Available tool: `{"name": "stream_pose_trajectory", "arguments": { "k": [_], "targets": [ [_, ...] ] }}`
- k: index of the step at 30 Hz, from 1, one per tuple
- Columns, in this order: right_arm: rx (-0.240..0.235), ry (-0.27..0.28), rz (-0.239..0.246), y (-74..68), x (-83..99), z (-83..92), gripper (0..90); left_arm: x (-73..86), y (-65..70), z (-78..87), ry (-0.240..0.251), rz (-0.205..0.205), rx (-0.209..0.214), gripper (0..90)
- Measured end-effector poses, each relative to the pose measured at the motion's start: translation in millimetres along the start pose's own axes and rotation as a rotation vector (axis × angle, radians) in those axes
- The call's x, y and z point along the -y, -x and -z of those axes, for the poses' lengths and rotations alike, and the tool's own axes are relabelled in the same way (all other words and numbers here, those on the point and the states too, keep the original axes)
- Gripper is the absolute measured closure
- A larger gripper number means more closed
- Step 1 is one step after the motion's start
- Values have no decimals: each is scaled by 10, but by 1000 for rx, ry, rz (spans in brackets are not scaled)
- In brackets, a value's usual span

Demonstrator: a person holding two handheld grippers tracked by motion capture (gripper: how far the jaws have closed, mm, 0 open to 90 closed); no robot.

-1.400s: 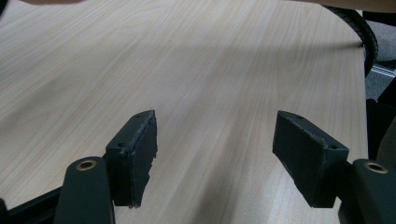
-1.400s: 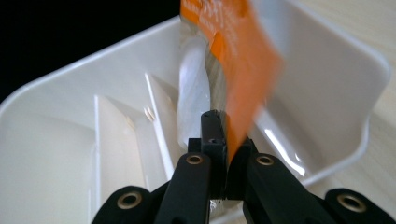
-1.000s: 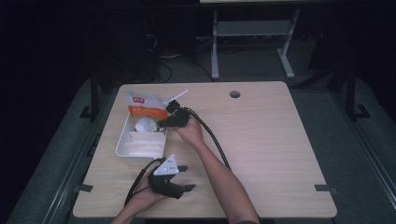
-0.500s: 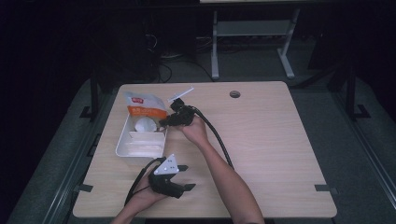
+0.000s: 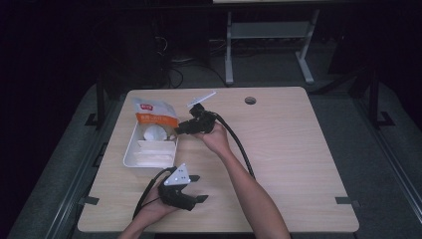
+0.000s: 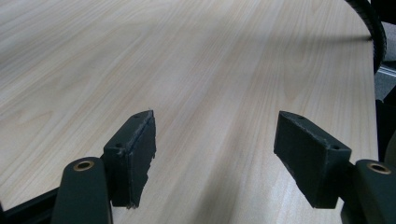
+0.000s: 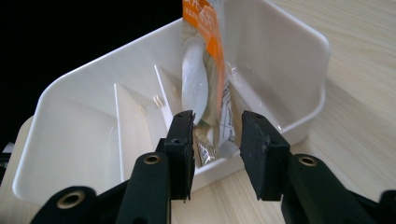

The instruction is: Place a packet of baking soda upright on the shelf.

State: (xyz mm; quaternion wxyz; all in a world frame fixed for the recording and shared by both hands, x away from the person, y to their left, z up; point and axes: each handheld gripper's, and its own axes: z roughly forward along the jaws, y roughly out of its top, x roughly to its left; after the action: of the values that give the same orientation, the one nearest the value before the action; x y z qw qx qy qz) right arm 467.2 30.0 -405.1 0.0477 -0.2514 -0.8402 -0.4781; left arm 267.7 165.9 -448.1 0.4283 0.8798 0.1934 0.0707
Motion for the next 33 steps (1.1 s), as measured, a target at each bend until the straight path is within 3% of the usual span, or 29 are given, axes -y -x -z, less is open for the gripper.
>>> {"name": "stream_pose_trajectory", "arguments": {
  "k": [25, 27, 33],
  "targets": [
    [33, 43, -36, 90, 242, 636, 495, 1, -37, -5, 0, 16, -14, 273],
    [33, 55, -59, 106, 281, 712, 461, -2, -37, -10, -2, 17, -13, 272],
    [37, 78, -71, 118, 379, 834, 441, -4, -37, -18, 0, 23, -11, 266]
  ]
}}
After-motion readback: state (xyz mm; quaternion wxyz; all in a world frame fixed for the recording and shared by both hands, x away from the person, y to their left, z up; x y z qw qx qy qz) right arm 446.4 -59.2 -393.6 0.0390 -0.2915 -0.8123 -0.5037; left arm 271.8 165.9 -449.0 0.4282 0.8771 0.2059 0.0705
